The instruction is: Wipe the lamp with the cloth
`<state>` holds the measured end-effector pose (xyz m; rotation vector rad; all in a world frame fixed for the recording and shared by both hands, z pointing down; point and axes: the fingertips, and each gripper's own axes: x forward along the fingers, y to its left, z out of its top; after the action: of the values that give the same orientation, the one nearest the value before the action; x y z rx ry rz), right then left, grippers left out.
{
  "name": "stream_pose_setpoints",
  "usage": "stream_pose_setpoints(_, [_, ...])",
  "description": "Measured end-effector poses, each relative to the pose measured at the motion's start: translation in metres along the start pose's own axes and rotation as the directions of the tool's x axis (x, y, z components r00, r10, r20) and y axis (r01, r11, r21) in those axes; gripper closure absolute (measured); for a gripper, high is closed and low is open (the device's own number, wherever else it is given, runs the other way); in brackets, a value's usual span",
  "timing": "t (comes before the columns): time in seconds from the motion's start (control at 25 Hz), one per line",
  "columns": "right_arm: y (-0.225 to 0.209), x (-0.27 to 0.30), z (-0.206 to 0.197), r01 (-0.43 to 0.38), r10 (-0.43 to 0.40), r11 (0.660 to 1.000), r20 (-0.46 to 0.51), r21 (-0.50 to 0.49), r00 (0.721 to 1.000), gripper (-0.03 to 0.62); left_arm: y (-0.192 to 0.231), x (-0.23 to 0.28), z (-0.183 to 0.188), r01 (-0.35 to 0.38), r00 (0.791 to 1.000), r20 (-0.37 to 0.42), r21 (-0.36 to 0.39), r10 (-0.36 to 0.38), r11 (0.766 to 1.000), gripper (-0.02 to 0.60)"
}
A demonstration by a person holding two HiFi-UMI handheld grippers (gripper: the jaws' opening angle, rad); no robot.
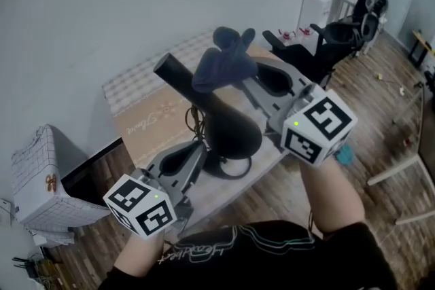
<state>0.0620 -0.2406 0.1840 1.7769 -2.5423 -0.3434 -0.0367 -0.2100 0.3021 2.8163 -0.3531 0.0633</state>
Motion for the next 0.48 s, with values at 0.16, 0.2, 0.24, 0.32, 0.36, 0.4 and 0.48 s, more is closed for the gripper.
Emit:
stream_pose_setpoints(0.16, [0.005, 0.026, 0.016, -0.052, 0.053, 0.998, 0.05, -0.022, 0.997, 0.537, 0.015, -0.007, 0.009, -0.065, 0.998, 0.025, 0.017, 0.064, 0.998, 0.581])
stream_pose_setpoints(0.2, [0.006, 0.031, 0.019, -0.071, 0.073, 0.997, 0.061, -0.025, 0.995, 0.537, 0.017, -0.008, 0.012, -0.083, 0.996, 0.034, 0.016, 0.082, 0.996, 0.581])
stream_pose_setpoints(0.24, [0.006, 0.034, 0.023, -0.088, 0.09, 0.996, 0.069, -0.03, 0.994, 0.537, 0.018, -0.009, 0.014, -0.098, 0.994, 0.04, 0.016, 0.098, 0.995, 0.581])
stream_pose_setpoints(0.32, [0.007, 0.04, 0.03, -0.108, 0.112, 0.993, 0.079, -0.054, 0.991, 0.537, 0.02, -0.007, 0.017, -0.122, 0.992, 0.045, 0.014, 0.121, 0.992, 0.581])
stream_pose_setpoints(0.36, [0.007, 0.043, 0.032, -0.115, 0.121, 0.991, 0.08, -0.073, 0.989, 0.537, 0.021, -0.006, 0.018, -0.133, 0.99, 0.047, 0.01, 0.132, 0.991, 0.581])
stream_pose_setpoints(0.4, [0.007, 0.047, 0.033, -0.126, 0.133, 0.988, 0.079, -0.093, 0.988, 0.537, 0.022, -0.005, 0.019, -0.147, 0.988, 0.05, 0.006, 0.146, 0.989, 0.581])
stream_pose_setpoints(0.48, [0.01, 0.056, 0.031, -0.158, 0.167, 0.98, 0.072, -0.125, 0.983, 0.537, 0.025, -0.004, 0.022, -0.182, 0.981, 0.061, -0.002, 0.182, 0.983, 0.581])
